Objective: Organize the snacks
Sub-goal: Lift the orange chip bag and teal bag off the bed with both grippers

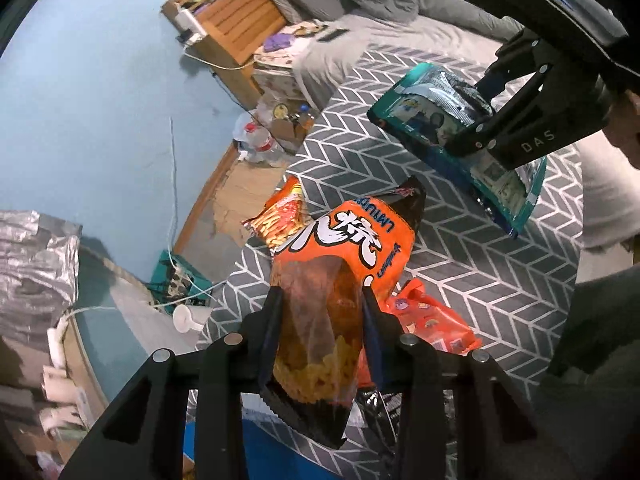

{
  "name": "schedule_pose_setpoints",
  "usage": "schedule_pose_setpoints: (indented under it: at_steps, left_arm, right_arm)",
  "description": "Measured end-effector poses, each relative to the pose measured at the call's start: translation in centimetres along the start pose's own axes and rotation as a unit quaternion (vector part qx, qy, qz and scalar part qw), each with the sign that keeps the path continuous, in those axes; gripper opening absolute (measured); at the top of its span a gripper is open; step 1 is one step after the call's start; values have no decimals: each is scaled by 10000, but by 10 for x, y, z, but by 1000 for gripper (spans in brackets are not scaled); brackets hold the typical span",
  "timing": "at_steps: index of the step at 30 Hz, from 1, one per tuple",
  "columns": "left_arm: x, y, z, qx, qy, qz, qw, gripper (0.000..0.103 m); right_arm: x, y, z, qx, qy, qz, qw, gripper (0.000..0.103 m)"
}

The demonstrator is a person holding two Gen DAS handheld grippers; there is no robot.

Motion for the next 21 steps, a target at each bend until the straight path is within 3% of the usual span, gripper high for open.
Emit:
schedule_pose_setpoints:
  at_steps: [10,21]
  left_arm:
    - [-10,-33,15,65,-760,-344,9965,37]
    - [-34,-64,45,230,-1797,-625,9815,36]
  right_arm:
    - [19,-31,19,180,-311,-360,9987,51]
    - [46,-62,55,300,-917,-686,9930,51]
Point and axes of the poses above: each gripper's, at about its wrist camera, not at the fingertips, and y roughly the way its jaws point, z to its left, x to its top, the point moved 2 cm from there along y, roughly the way its jaws point, and after that the axes turned 13 degrees about -y, right-handed, at the moved point
